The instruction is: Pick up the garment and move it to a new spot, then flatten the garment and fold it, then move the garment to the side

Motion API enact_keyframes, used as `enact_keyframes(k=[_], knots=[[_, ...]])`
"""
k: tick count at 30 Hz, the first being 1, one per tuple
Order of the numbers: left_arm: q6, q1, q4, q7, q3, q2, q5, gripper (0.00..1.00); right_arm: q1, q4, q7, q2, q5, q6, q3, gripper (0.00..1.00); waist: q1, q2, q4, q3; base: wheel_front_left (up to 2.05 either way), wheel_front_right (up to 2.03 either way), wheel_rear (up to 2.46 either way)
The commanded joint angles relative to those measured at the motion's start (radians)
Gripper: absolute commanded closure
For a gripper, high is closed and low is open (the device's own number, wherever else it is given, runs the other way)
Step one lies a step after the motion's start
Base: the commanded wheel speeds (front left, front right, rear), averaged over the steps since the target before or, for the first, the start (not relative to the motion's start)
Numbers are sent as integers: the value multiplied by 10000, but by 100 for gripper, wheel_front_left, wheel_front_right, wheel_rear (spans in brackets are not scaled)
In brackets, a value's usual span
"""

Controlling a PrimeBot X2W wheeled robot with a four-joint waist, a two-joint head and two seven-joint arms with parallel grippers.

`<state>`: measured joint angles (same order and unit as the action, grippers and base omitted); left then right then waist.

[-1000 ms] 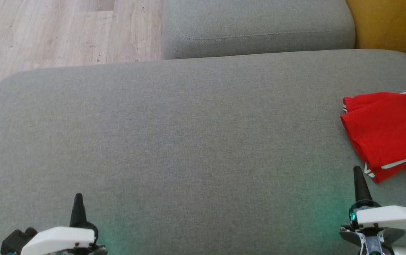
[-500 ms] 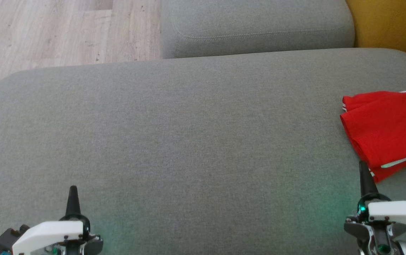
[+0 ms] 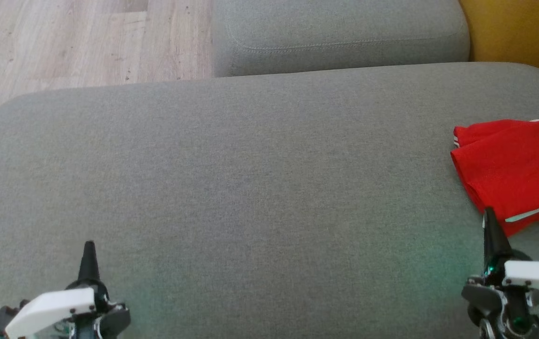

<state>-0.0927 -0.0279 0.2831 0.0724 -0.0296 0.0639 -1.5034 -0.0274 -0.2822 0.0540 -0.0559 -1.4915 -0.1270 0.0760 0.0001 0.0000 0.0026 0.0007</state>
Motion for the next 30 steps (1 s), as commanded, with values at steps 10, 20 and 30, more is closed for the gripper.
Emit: enact_keyframes(k=[10,20,30], knots=[[-357,-780,-376,338,-749,-79,-1016,100,-760,392,304,-184,-1341,-36,29,100,-1,0,-24,22,0,0,0],[-380,-797,-378,369,-793,-96,-1092,100,-778,391,351,-161,-1421,-37,77,100,-1,0,-26,25,0,0,0],[-380,-798,-378,376,-801,-102,-1085,100,-781,389,380,-136,-1391,-37,113,100,-1,0,-26,24,0,0,0]])
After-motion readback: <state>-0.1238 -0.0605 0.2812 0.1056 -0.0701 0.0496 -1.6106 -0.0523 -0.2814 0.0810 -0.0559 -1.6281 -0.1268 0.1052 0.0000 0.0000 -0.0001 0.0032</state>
